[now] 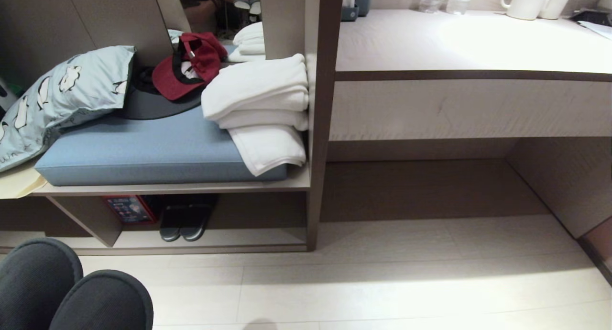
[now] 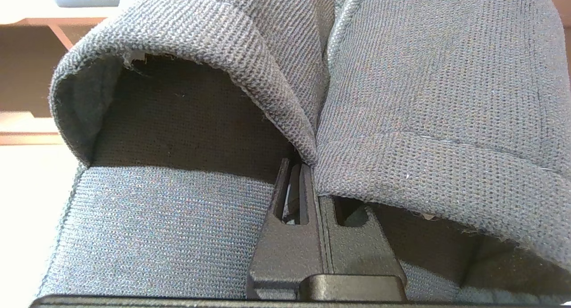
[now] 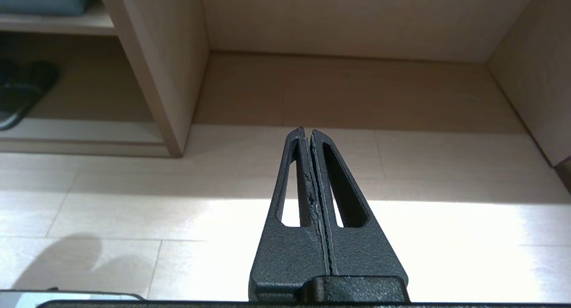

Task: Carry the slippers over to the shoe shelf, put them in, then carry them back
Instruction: Place the slippers into the shoe cabinet

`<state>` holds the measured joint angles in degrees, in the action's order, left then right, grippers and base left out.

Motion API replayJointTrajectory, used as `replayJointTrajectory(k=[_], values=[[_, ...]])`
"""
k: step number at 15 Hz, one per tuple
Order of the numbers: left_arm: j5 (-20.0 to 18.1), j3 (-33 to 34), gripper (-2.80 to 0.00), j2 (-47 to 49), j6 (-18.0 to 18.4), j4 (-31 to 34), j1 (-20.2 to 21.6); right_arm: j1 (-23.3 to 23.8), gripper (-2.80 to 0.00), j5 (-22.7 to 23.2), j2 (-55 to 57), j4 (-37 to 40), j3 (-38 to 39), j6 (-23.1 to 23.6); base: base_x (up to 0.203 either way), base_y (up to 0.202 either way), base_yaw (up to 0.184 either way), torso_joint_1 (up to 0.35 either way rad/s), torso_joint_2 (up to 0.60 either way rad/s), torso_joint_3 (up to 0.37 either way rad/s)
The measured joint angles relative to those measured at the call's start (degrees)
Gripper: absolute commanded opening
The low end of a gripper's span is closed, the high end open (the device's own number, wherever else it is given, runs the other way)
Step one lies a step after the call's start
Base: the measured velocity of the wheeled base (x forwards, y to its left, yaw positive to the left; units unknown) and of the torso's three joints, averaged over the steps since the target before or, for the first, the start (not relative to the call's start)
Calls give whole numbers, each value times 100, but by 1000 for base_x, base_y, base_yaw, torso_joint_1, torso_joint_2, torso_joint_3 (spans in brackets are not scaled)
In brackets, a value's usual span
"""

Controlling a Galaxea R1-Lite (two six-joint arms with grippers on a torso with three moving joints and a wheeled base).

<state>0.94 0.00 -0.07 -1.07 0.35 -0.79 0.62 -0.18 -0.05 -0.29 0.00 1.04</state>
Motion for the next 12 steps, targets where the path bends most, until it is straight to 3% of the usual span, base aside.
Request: replayJointTrajectory(k=[12], values=[[0, 0, -280, 0, -2, -2, 0, 0, -280, -1, 0, -1, 0, -2, 0, 0, 0, 4, 1, -196]])
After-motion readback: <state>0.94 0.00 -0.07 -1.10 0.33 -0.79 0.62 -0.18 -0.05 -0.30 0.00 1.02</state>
